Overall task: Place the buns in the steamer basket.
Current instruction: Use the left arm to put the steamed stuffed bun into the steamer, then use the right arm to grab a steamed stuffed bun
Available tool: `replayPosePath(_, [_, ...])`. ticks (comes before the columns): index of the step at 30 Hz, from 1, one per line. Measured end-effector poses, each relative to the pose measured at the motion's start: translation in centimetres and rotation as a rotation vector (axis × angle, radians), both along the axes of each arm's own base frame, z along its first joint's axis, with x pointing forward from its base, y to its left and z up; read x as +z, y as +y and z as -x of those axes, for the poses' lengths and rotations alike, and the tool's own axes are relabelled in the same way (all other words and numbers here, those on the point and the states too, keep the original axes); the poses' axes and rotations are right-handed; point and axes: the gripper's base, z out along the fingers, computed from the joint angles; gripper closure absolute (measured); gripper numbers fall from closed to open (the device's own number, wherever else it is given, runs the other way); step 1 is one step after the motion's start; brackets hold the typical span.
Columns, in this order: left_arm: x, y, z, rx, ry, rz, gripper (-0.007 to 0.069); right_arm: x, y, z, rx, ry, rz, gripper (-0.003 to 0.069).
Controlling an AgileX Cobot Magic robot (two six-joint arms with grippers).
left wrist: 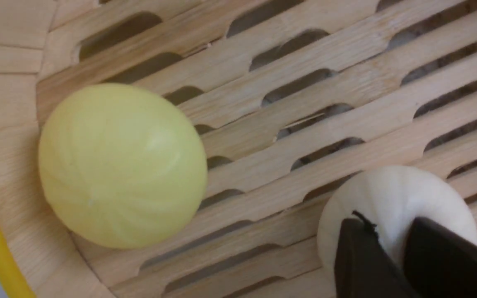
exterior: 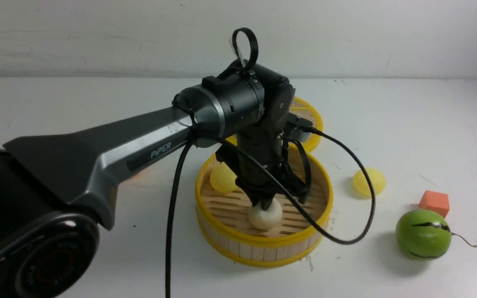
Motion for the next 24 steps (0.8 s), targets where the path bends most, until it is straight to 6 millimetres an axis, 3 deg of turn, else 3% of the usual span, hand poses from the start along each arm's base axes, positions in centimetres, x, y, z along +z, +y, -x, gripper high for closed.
replayPosePath(2, [0.6, 0.2, 0.2, 0.012, 0.021, 0.027, 0.0378, 0.0, 0.0, 0.0, 0.000, 0.000, 0.000, 0.0418])
replayPosePath(6, [4.9, 0.2, 1.9, -0.004, 0.019, 0.146, 0.0193, 0.0, 0.0, 0.0, 0.000, 0.000, 0.000, 0.0418])
replayPosePath(9, [7.9, 0.6, 3.1, -0.020, -0.015, 0.187, 0.0154, 0.0, 0.0, 0.0, 0.000, 0.000, 0.000, 0.0418])
replayPosePath(11, [11.6, 1.7, 4.8, -0.032, -0.065, 0.227, 0.0219, 0.0, 0.0, 0.0, 0.000, 0.000, 0.000, 0.0418])
replayPosePath(12, [11.9, 1.8, 4.9, -0.033, -0.069, 0.230, 0.0231, 0.0, 0.0, 0.0, 0.000, 0.000, 0.000, 0.0418])
replayPosePath(15, [17.0, 4.6, 8.4, -0.042, -0.151, 0.294, 0.0527, 0.0, 0.0, 0.0, 0.000, 0.000, 0.000, 0.0418])
replayPosePath(16, [17.3, 4.8, 8.6, -0.042, -0.155, 0.297, 0.0543, 0.0, 0.0, 0.0, 0.000, 0.000, 0.000, 0.0418])
replayPosePath(17, [18.9, 6.5, 10.7, -0.043, -0.191, 0.326, 0.0624, 0.0, 0.0, 0.0, 0.000, 0.000, 0.000, 0.0418])
replayPosePath(20, [19.9, 9.4, 14.3, -0.037, -0.258, 0.394, 0.0638, 0.0, 0.0, 0.0, 0.000, 0.000, 0.000, 0.0418])
replayPosePath(23, [18.3, 12.4, 18.1, -0.017, -0.339, 0.493, 0.0638, 0.0, 0.0, 0.0, 0.000, 0.000, 0.000, 0.0418])
replayPosePath(24, [17.9, 12.8, 18.5, -0.013, -0.352, 0.506, 0.0638, 0.0, 0.0, 0.0, 0.000, 0.000, 0.000, 0.0418])
